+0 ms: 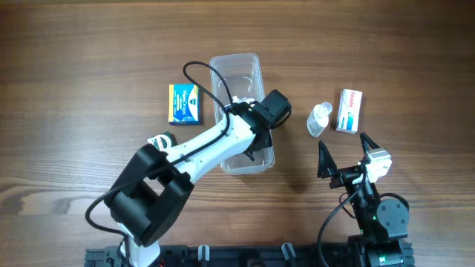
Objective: Pack container
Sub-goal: 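Lower the Hansaplast box into the container's far end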
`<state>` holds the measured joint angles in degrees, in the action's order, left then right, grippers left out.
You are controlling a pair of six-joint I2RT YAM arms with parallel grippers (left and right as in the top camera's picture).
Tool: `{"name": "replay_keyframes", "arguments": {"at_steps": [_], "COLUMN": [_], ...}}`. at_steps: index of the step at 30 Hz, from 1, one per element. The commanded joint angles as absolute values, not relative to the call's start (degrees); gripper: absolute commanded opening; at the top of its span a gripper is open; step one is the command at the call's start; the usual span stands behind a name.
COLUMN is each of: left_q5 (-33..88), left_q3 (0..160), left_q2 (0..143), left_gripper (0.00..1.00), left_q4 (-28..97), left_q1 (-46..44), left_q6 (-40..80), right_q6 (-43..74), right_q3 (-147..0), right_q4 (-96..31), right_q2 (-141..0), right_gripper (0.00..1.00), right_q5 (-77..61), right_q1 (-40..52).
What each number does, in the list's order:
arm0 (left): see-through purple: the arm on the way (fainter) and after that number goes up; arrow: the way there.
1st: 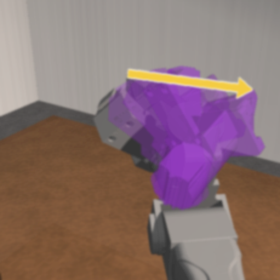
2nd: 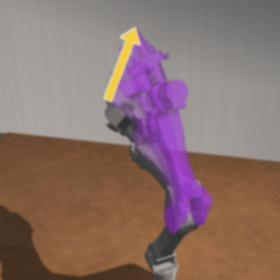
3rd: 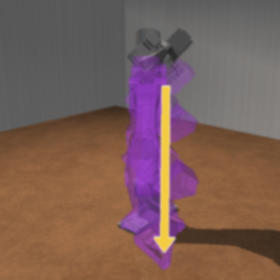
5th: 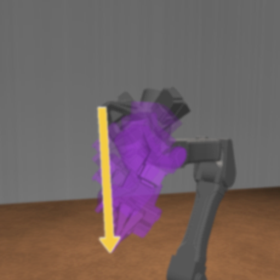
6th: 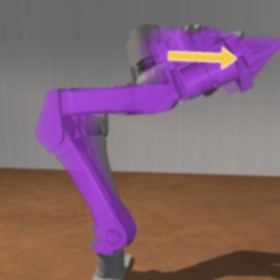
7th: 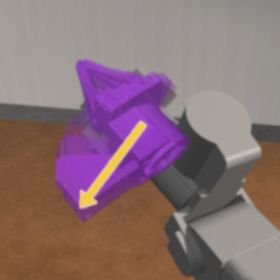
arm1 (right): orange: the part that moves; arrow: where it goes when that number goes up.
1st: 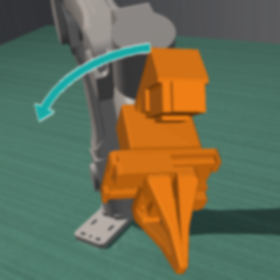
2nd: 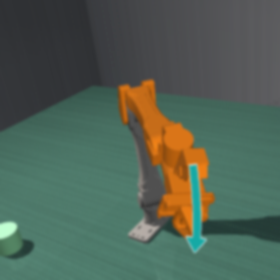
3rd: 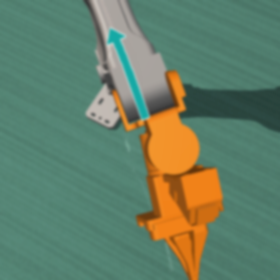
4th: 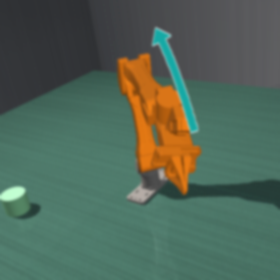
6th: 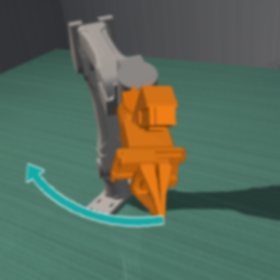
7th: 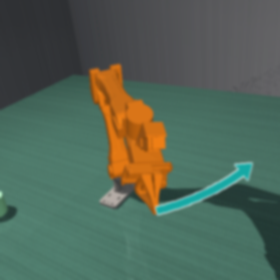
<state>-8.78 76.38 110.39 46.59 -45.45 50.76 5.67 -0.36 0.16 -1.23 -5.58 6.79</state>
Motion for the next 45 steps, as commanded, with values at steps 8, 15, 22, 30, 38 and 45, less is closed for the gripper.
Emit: {"name": "replay_keyframes", "arguments": {"at_steps": [8,15,22,30,38,45], "left_q5": [-12.9,-17.1,-20.3,-20.7,-20.6,-20.5], "left_q3": [76.8,76.8,76.8,76.8,76.8,76.8], "left_q2": [112.5,112.5,112.5,112.5,112.5,112.5], "left_gripper": [0.04,0.05,0.08,0.09,0.07,0.09], "left_q4": [45.8,45.1,43.6,43.5,41.7,40.2], "left_q1": [-45.1,-45.1,-45.0,-42.1,-38.4,-38.0], "left_q6": [51.7,51.4,51.2,51.2,48.2,48.0], "right_q6": [4.6,4.6,4.6,4.6,4.6,4.6], "right_q3": [-0.3,-0.3,-0.3,-0.3,-0.3,-0.3], "right_q4": [0.4,0.4,0.4,0.4,0.4,0.4], "right_q2": [-1.3,-1.3,-1.3,-1.4,-1.4,-1.4], "right_gripper": [1.0,1.0,1.0,1.0,1.0,1.0], "right_q5": [-6.5,-6.5,-6.5,-6.5,-6.5,-6.5], "right_q1": [6.5,6.5,6.5,6.5,6.5,6.5]}}
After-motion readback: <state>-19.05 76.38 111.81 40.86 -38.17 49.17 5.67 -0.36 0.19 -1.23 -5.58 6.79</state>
